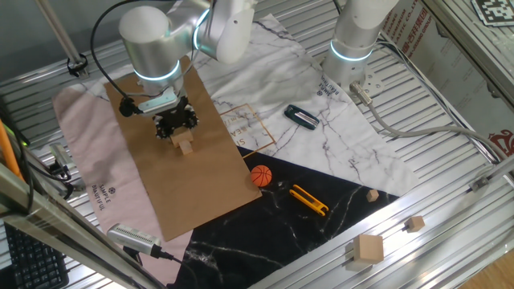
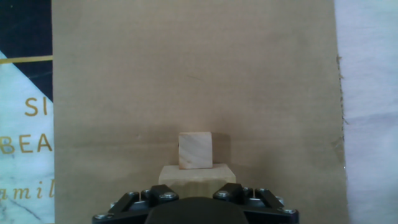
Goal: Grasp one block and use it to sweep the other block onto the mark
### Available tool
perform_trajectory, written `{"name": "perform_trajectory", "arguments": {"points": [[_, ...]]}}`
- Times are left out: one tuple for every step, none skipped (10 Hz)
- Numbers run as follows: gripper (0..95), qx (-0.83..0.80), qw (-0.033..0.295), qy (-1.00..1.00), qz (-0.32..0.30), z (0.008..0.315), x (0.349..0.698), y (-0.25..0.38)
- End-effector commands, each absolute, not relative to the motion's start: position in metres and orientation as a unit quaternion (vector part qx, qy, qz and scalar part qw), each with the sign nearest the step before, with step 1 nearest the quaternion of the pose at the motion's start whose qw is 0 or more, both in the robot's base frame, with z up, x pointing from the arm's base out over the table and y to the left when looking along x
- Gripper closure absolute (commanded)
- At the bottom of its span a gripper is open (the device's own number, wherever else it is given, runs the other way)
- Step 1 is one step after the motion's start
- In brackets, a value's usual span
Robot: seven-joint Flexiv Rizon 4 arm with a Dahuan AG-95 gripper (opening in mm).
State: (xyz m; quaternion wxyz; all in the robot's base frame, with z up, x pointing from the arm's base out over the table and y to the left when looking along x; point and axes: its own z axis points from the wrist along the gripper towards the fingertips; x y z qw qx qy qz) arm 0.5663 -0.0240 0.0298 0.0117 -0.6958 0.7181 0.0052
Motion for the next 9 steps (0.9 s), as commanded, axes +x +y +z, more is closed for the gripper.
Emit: {"name": "perform_trajectory", "arguments": {"points": [[76.0,-0.697,0.012,0.717,0.005,0.03,0.5663,-0.0243],[57.0,-0.698,0.013,0.716,0.005,0.0299,0.5663,-0.0243],[57.0,-0.698,0.014,0.716,0.005,0.0298,0.5663,-0.0243],[57.0,-0.699,0.013,0.715,0.005,0.0296,0.5664,-0.0243],[57.0,-0.699,0.013,0.715,0.005,0.0295,0.5664,-0.0243],[57.0,-0.7,0.013,0.714,0.005,0.0295,0.5664,-0.0244],[57.0,-0.702,0.014,0.712,0.004,0.0292,0.5665,-0.0244],[38.0,-0.702,0.014,0.712,0.004,0.0292,0.5665,-0.0244],[38.0,-0.703,0.015,0.711,0.004,0.0291,0.5665,-0.0244]]}}
